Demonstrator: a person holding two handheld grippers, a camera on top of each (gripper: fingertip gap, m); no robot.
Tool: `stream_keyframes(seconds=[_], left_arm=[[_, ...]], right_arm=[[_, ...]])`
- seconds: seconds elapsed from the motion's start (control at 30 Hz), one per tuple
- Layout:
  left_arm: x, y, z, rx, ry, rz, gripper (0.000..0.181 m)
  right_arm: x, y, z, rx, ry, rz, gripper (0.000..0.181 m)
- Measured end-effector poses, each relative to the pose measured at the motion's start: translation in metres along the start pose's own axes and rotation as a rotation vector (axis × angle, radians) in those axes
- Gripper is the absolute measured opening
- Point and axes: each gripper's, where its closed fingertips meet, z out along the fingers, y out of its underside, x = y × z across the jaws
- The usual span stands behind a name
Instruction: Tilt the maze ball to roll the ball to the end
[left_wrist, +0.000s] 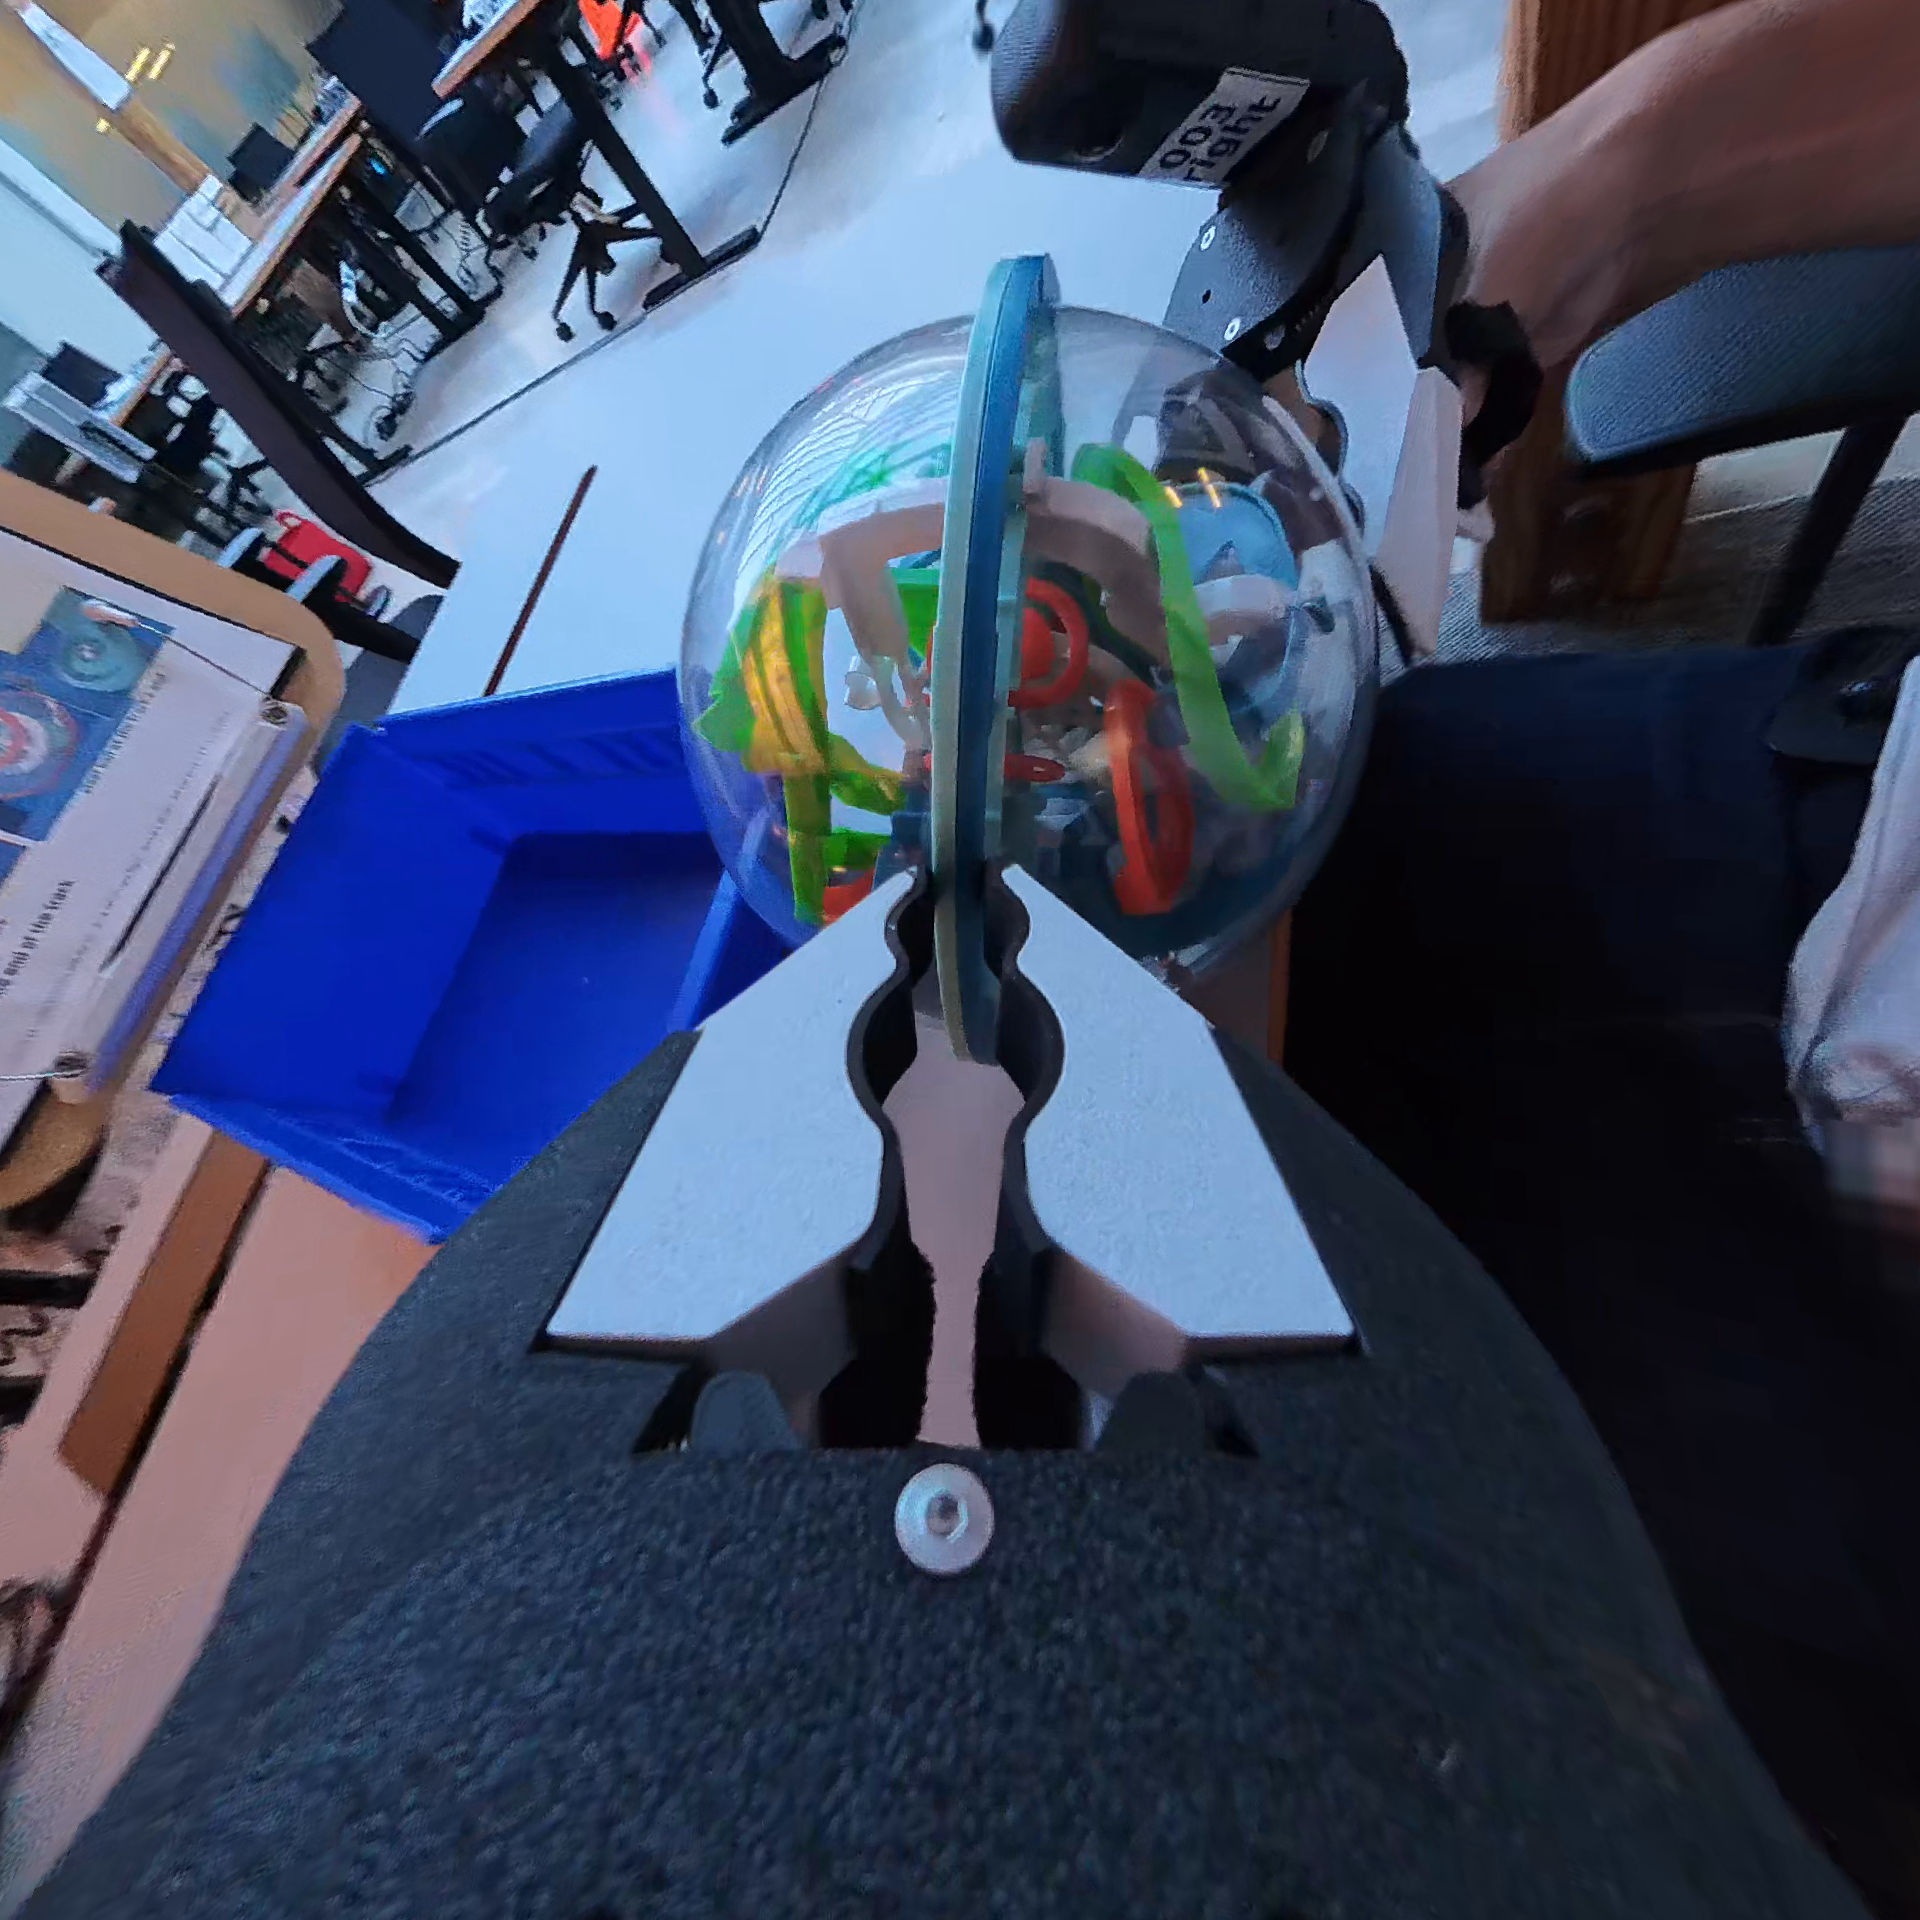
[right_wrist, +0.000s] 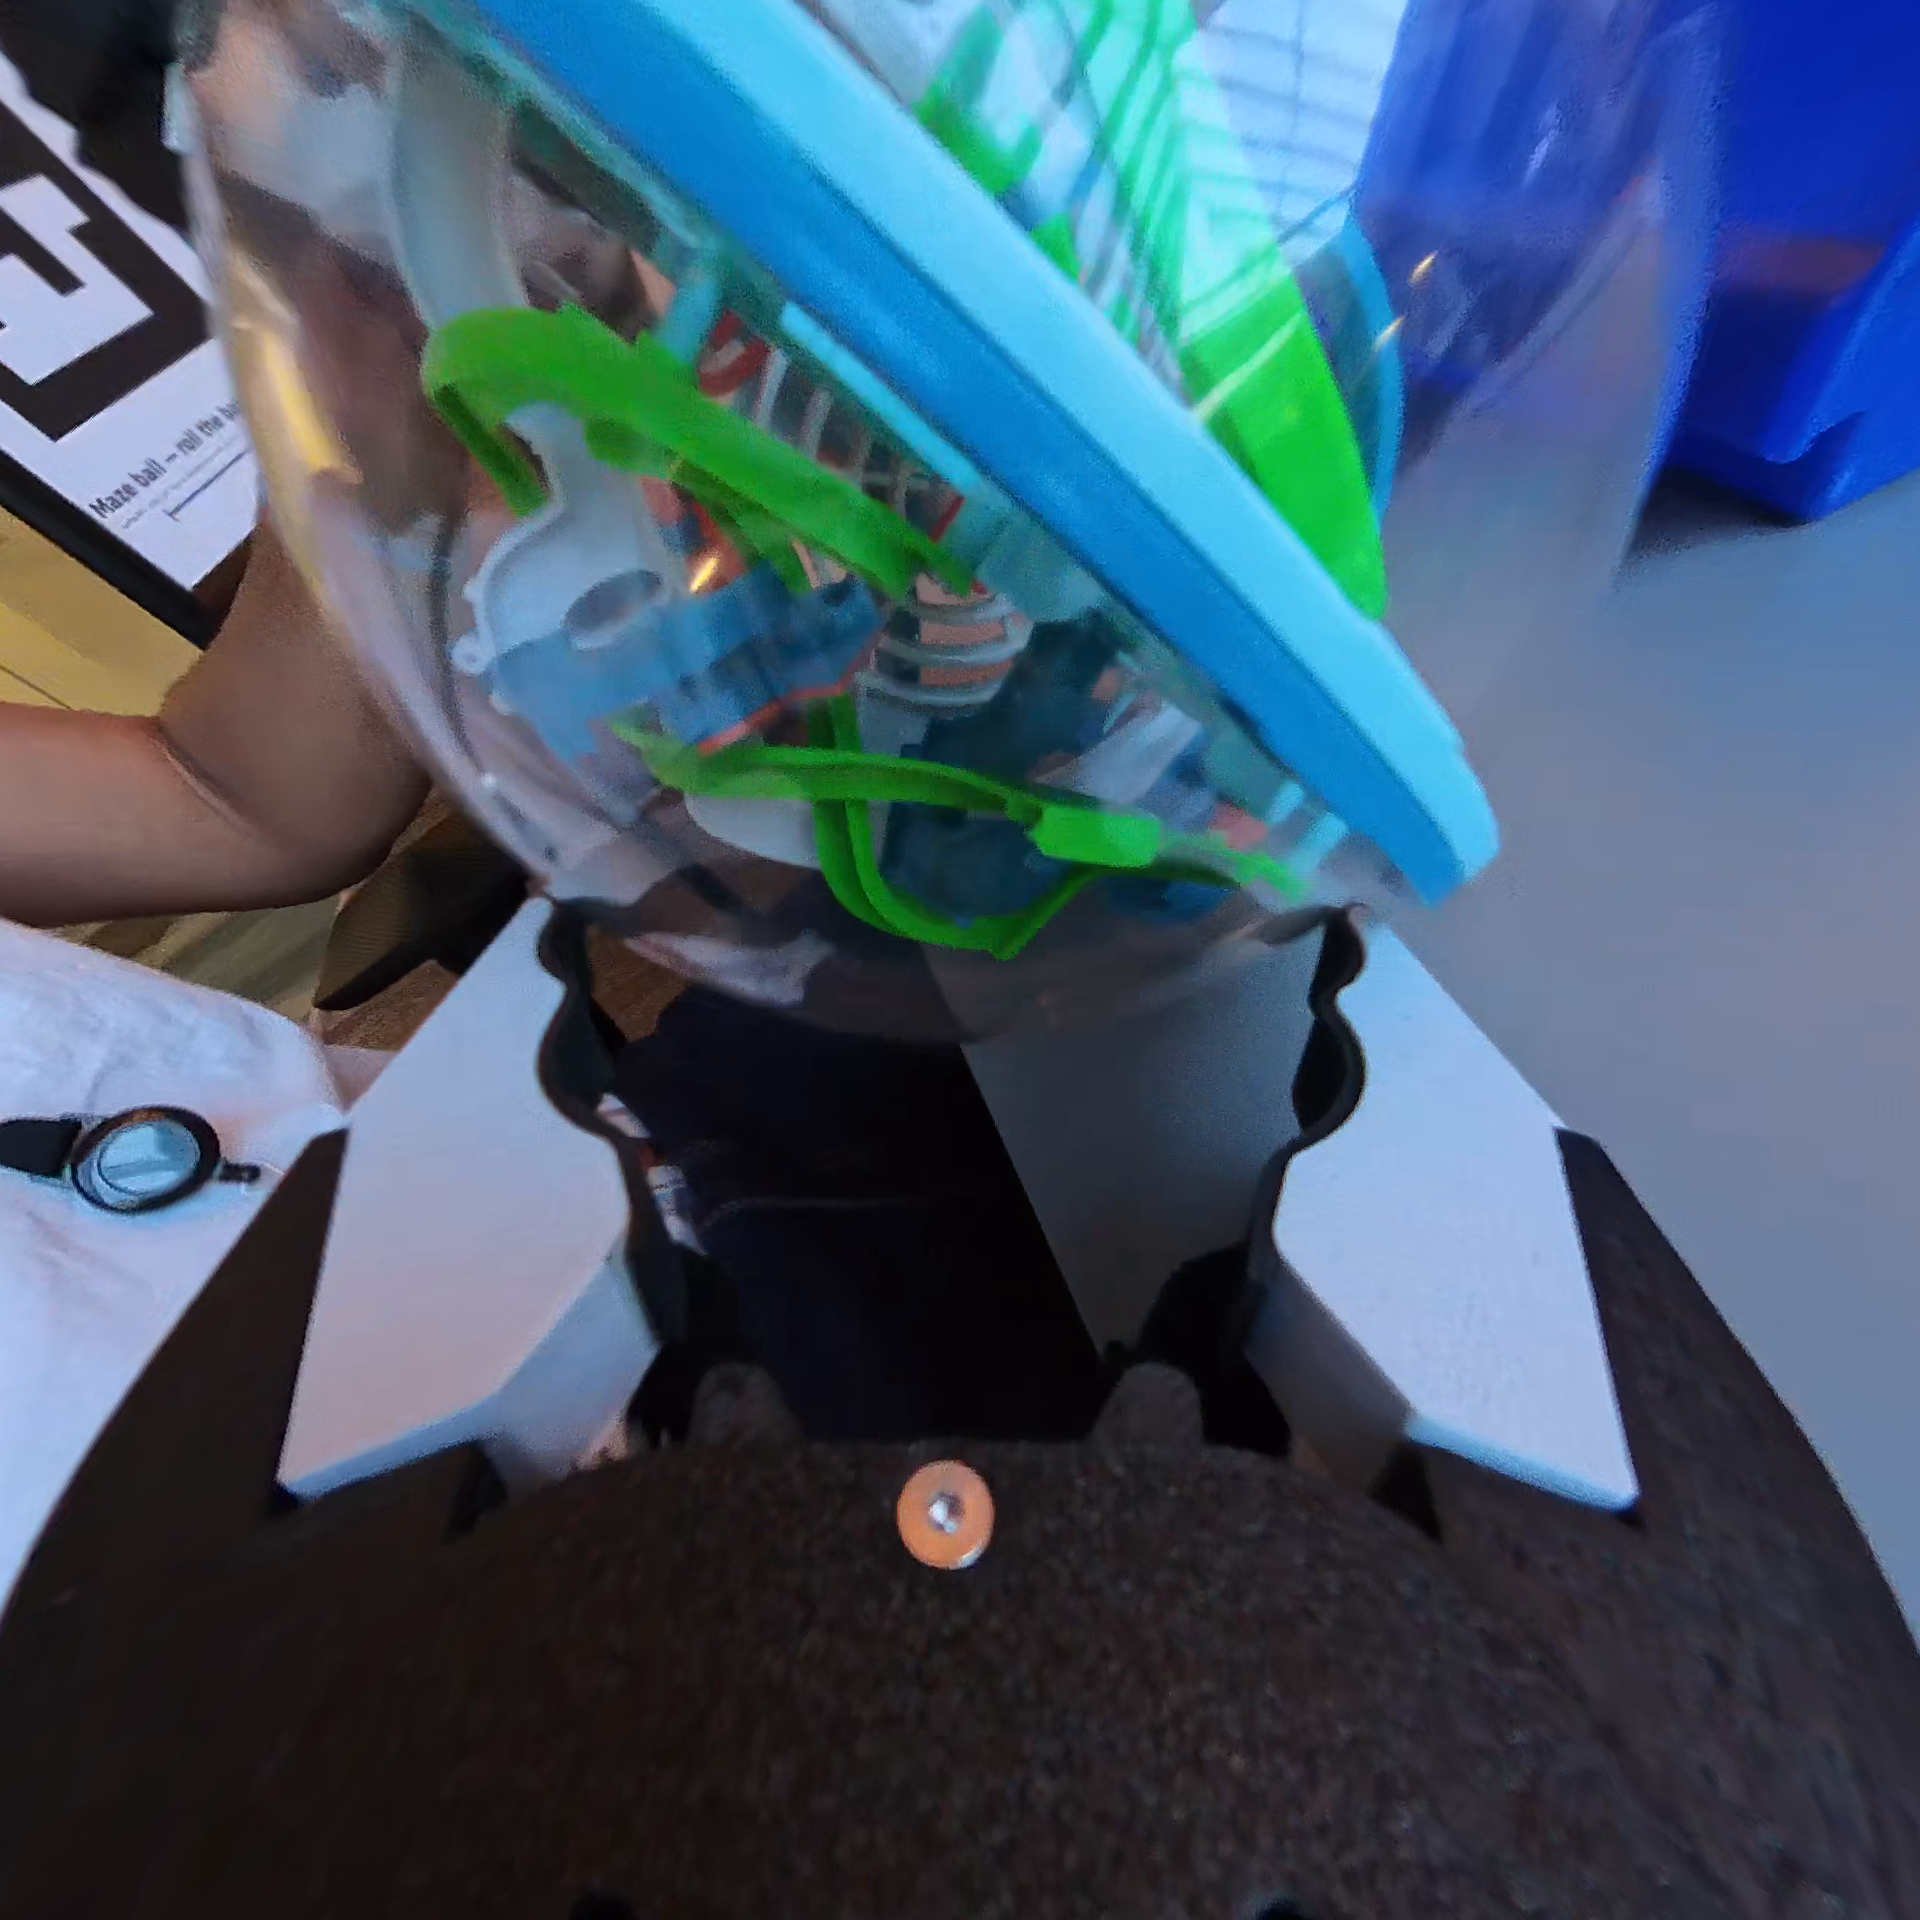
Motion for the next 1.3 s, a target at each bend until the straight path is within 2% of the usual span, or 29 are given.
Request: stream_keyframes(seconds=[0.13, 0.17, 0.23, 0.3, 0.4, 0.5, 0.6, 0.73, 0.83, 0.87, 0.97, 1.1, 1.23, 1.27, 1.3], left_arm=[[-0.007, 0.006, 0.000, 0.030, 0.019, -0.050, 0.008], [-0.009, 0.007, 0.000, 0.037, 0.016, -0.061, 0.007], [-0.013, 0.007, 0.000, 0.051, 0.020, -0.082, 0.008], [-0.015, 0.006, 0.000, 0.069, 0.032, -0.098, 0.008], [-0.017, 0.007, 0.000, 0.102, 0.053, -0.134, 0.008], [-0.020, 0.011, -0.001, 0.118, 0.060, -0.171, 0.008], [-0.022, 0.016, -0.004, 0.127, 0.054, -0.193, 0.008], [-0.022, 0.028, -0.007, 0.153, 0.056, -0.234, 0.008], [-0.019, 0.047, -0.005, 0.123, 0.056, -0.256, 0.009], [-0.017, 0.053, -0.004, 0.117, 0.061, -0.268, 0.009], [-0.011, 0.072, 0.001, 0.099, 0.067, -0.299, 0.009], [-0.012, 0.098, 0.008, 0.046, 0.040, -0.326, 0.009], [-0.019, 0.112, 0.011, 0.036, 0.000, -0.360, 0.008], [-0.019, 0.114, 0.011, 0.037, 0.003, -0.367, 0.000], [-0.018, 0.113, 0.011, 0.050, 0.005, -0.378, 0.000]], right_arm=[[0.009, -0.020, -0.036, 0.123, 0.024, -0.186, 0.101], [0.013, -0.032, -0.049, 0.168, 0.047, -0.248, 0.085], [0.023, -0.059, -0.072, 0.256, 0.104, -0.317, 0.077], [0.031, -0.077, -0.080, 0.293, 0.120, -0.389, 0.073], [0.042, -0.090, -0.071, 0.311, 0.110, -0.490, 0.063], [0.021, -0.093, -0.058, 0.359, -0.088, -0.487, 0.060], [0.007, -0.088, -0.051, 0.371, -0.151, -0.518, 0.061], [0.012, -0.088, -0.046, 0.344, -0.096, -0.565, 0.044], [0.005, -0.102, -0.041, 0.344, -0.052, -0.625, 0.038], [0.002, -0.112, -0.041, 0.347, -0.027, -0.635, 0.016], [-0.008, -0.130, -0.031, 0.261, 0.028, -0.716, 0.012], [-0.024, -0.139, -0.008, 0.095, 0.081, -0.816, 0.012], [-0.032, -0.142, 0.006, -0.083, 0.112, -0.802, 0.010], [-0.034, -0.144, 0.010, -0.134, 0.132, -0.815, 0.010], [-0.035, -0.145, 0.014, -0.184, 0.149, -0.834, 0.010]])
